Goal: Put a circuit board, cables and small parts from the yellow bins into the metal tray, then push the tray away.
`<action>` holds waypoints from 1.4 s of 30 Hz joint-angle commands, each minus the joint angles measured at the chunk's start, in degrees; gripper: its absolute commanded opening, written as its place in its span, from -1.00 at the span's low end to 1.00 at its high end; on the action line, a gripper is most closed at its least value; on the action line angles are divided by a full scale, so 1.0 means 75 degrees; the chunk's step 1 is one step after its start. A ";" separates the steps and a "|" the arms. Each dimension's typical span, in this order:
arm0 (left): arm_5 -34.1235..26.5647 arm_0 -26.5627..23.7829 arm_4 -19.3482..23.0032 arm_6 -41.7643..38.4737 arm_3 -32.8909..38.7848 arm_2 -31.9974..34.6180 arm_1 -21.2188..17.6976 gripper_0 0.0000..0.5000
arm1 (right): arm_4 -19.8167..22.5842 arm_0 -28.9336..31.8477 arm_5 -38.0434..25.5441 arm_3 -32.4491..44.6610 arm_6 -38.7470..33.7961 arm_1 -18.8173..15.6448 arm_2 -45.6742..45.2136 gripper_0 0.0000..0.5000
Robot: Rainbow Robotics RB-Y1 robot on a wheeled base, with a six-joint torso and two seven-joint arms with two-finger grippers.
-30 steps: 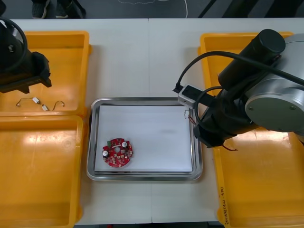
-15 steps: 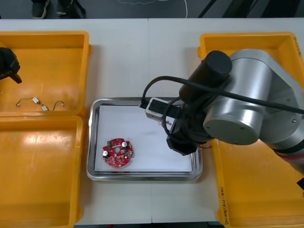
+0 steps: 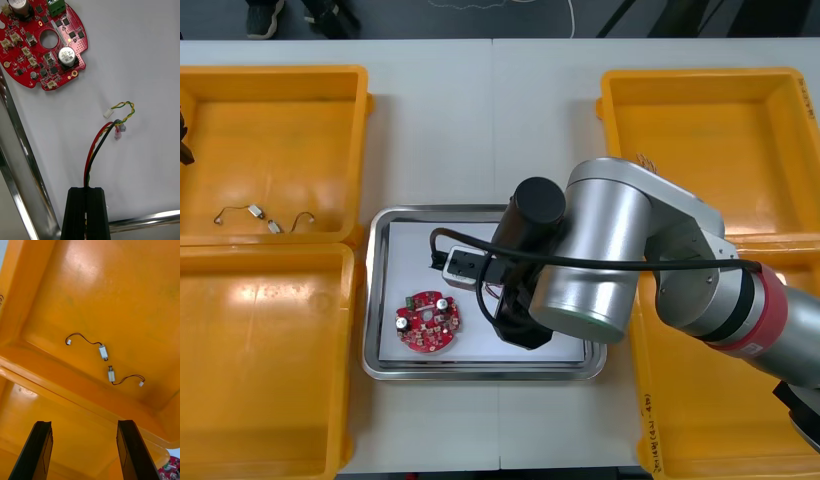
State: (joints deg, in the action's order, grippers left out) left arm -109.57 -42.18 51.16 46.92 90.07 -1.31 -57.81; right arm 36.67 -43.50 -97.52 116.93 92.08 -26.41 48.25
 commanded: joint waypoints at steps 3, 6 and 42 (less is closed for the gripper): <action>0.0254 -0.0329 -0.0540 0.0565 -0.0256 0.0432 0.0208 1.00 | -0.0319 -0.0517 0.0206 -0.0239 0.0332 0.0252 0.0727 -1.00; 0.0606 -0.0329 -0.0704 0.0823 -0.0514 0.0432 0.0337 1.00 | -0.0447 -0.0563 0.0218 -0.0263 0.0379 0.0264 0.0961 -1.00; 0.2504 -0.1009 -0.1583 0.3940 -0.3654 0.0432 0.1591 1.00 | -0.0518 -0.0704 0.1237 -0.1259 0.0496 0.0487 0.1993 -1.00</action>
State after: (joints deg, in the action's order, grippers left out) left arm -91.39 -46.69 39.75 72.17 63.31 0.16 -46.68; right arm 33.43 -46.69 -88.83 106.98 94.82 -24.22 62.32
